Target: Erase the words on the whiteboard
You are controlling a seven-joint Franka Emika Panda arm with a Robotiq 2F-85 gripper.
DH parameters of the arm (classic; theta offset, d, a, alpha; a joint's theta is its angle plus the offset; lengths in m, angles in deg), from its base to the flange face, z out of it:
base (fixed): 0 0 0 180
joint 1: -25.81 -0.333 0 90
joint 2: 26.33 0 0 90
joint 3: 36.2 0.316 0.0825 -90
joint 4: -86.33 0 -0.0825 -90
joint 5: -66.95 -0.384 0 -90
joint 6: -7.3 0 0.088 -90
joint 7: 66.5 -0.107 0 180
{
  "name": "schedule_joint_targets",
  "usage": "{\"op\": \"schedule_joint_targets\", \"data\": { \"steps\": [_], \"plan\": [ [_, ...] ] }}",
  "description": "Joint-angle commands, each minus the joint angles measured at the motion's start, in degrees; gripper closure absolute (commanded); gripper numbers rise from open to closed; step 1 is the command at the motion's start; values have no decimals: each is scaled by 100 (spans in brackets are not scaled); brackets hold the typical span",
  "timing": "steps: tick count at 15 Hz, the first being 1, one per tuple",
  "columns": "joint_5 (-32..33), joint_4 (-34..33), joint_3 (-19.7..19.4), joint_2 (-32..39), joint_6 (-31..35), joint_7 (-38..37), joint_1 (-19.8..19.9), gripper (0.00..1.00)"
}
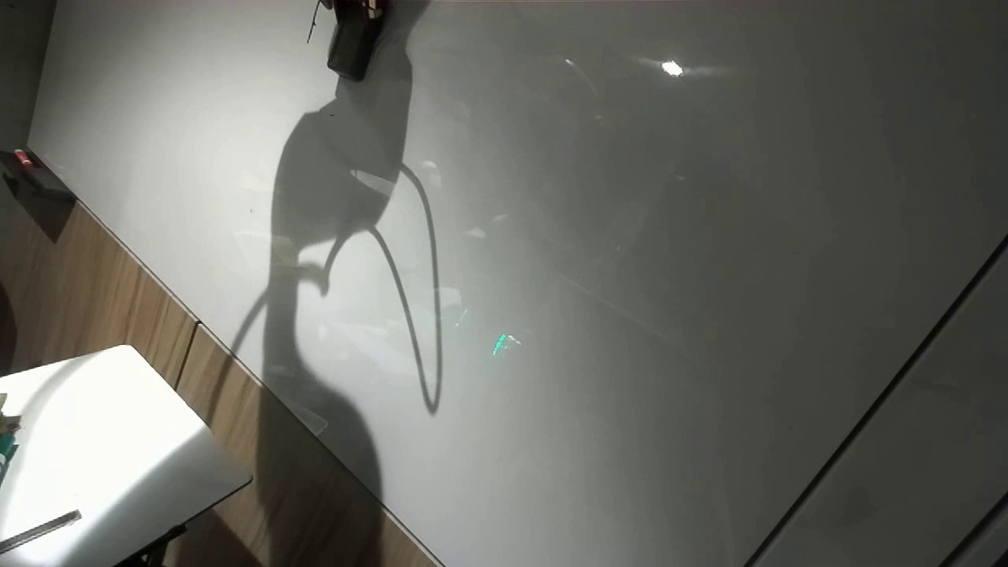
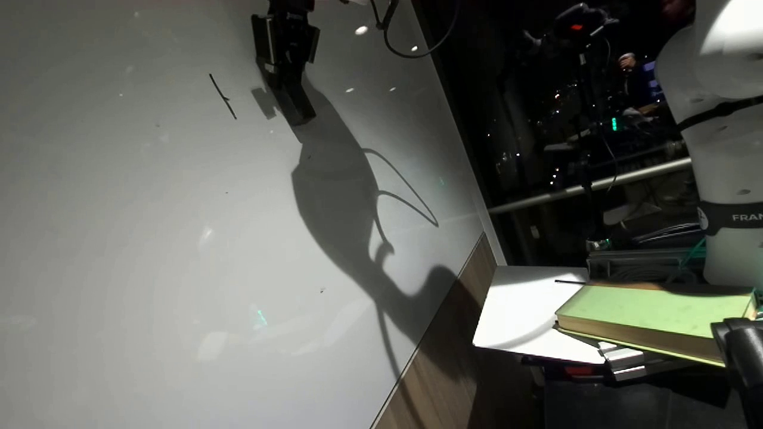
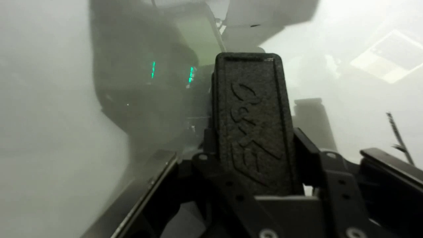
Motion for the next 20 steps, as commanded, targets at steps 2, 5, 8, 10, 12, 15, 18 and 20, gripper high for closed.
{"op": "schedule_joint_targets", "data": {
  "steps": [2,5,8,10,12,15,18,20],
  "plan": [
    [387,-102,-435,309,625,394,484,69],
    [397,-46,-608,302,676,599,607,69],
    [263,-105,-804,407,696,880,632,69],
    [131,-12,-764,319,622,834,538,69],
    [98,221,-580,115,598,663,433,69],
    [120,381,-393,-13,596,509,358,69],
    [165,413,-182,18,631,343,311,69],
    [186,438,21,53,661,181,264,69]
  ]
}}
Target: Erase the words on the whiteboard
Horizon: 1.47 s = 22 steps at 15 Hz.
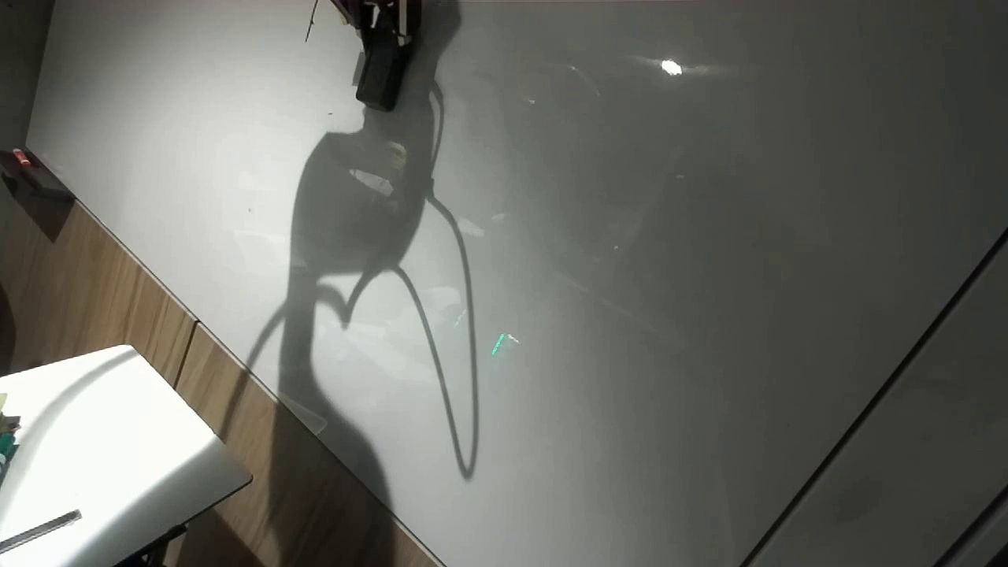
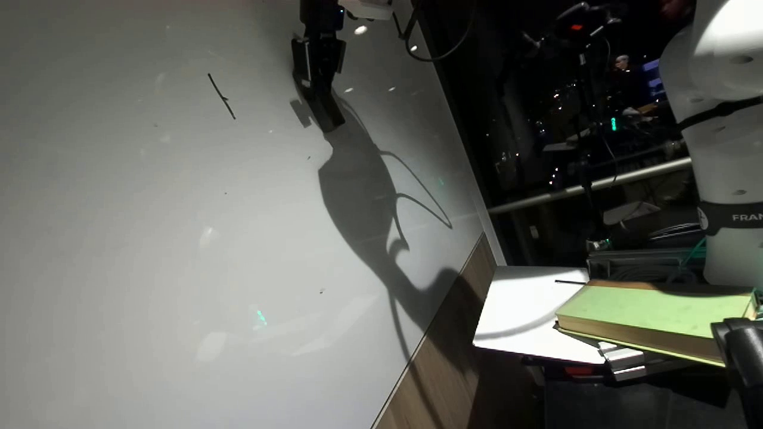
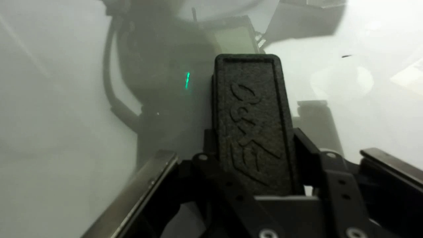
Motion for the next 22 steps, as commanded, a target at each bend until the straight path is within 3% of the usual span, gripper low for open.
{"op": "schedule_joint_targets", "data": {
  "steps": [1,7,18,19,22],
  "plan": [
    [79,-132,360,340,449,-349,-110,69],
    [211,-216,851,701,765,-628,-303,69],
    [186,49,762,791,1335,-357,-438,69],
    [430,-363,1345,764,815,-1042,-542,69],
    [925,-839,1828,1069,768,-1518,-591,69]
  ]
}}
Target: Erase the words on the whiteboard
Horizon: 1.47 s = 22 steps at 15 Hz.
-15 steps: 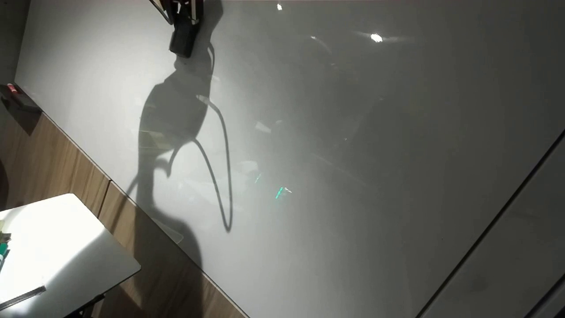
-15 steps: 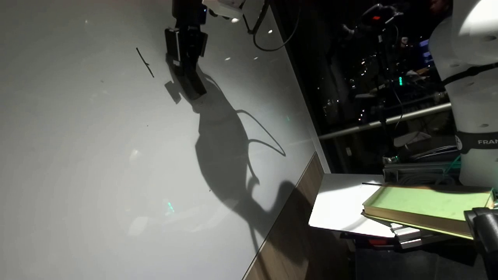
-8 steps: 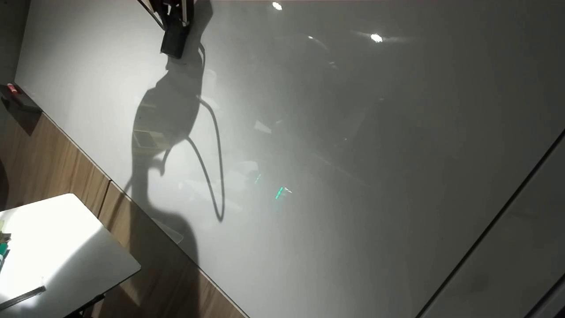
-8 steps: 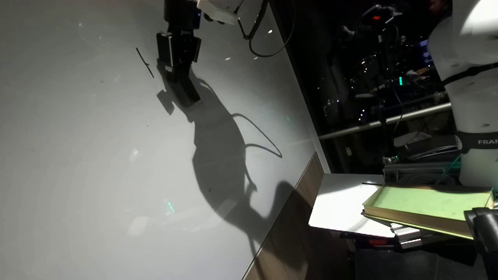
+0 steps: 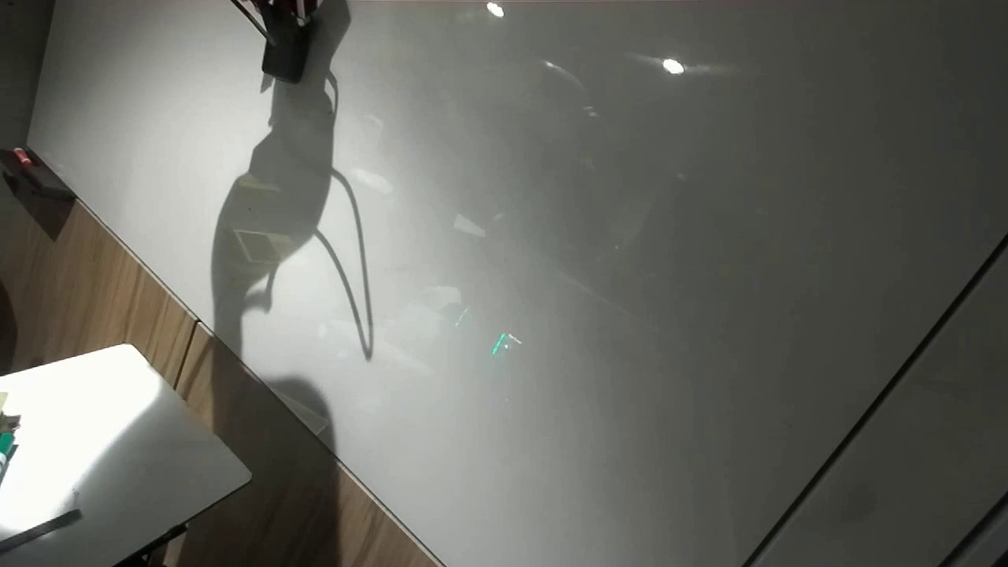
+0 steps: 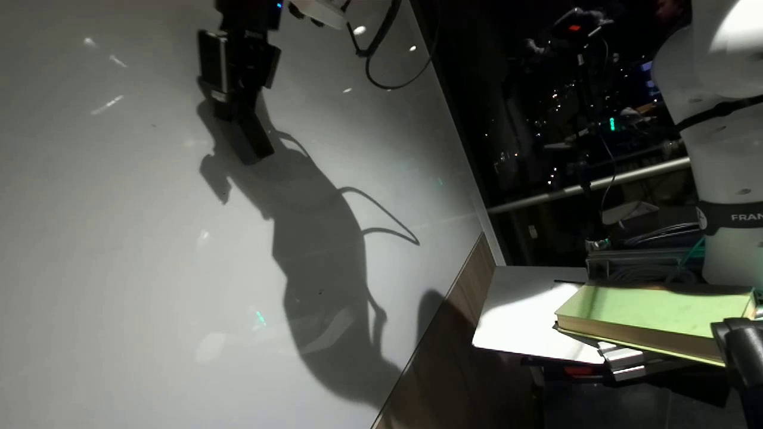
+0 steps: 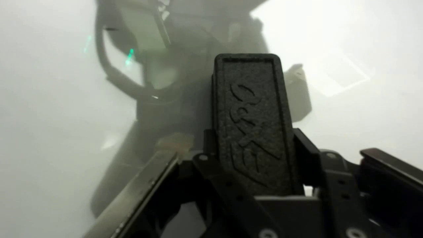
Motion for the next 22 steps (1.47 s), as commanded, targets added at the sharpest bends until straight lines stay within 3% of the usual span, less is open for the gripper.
{"op": "schedule_joint_targets", "data": {
  "steps": [1,4,7,14,22],
  "plan": [
    [675,-908,617,603,-60,-687,-53,69],
    [1313,-1455,769,1062,-21,-931,-59,69],
    [1733,-1742,438,1415,72,-784,-123,69],
    [1777,-1346,-38,1158,221,-546,-124,69],
    [1767,-738,-358,306,55,-520,148,69]
  ]
}}
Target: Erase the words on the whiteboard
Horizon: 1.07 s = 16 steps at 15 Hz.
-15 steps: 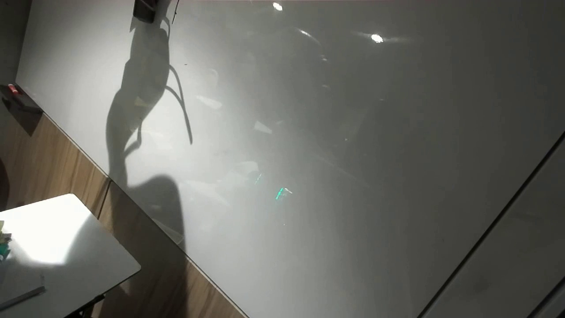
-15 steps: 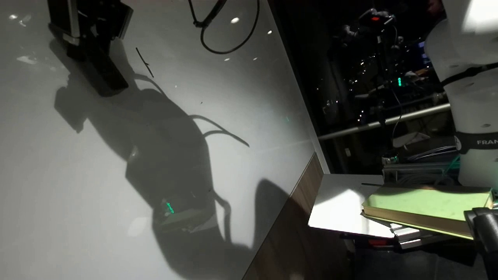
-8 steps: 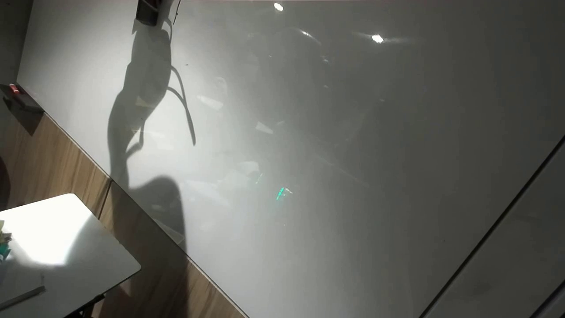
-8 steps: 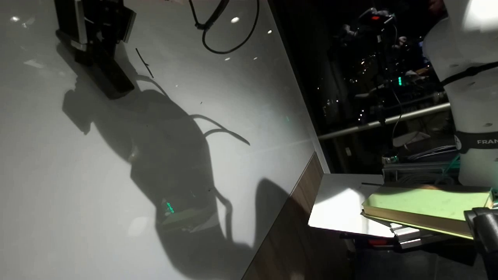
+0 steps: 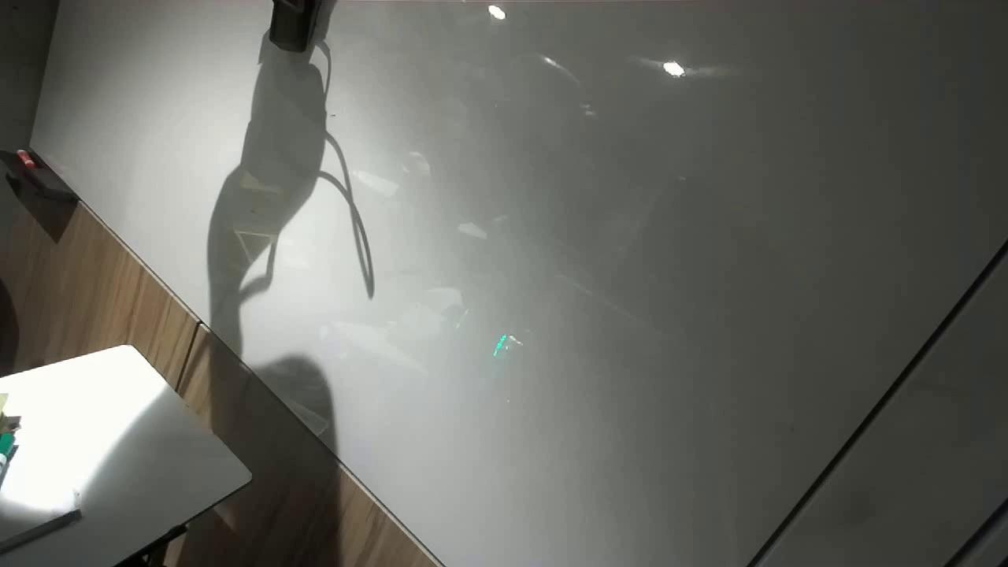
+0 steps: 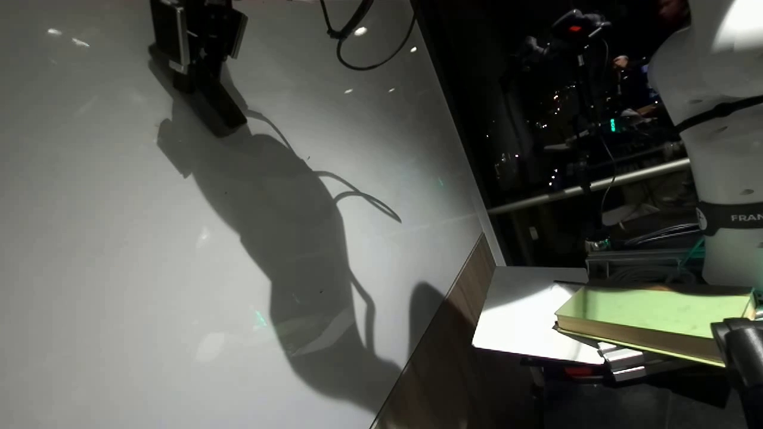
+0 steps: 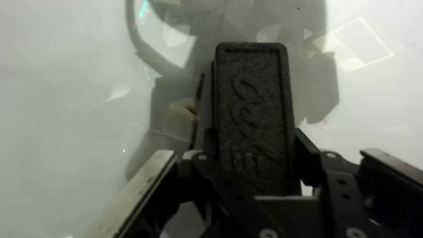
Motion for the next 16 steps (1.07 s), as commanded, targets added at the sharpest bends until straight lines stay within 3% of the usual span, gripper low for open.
{"op": "schedule_joint_targets", "data": {
  "steps": [1,6,10,12,16],
  "plan": [
    [364,4,-383,-76,213,242,479,69],
    [417,283,-511,-364,281,243,851,69],
    [83,641,-763,-619,290,500,982,69],
    [-228,1079,-1033,-878,313,781,923,69],
    [-1133,2710,-1350,-1857,-145,1363,581,69]
  ]
}}
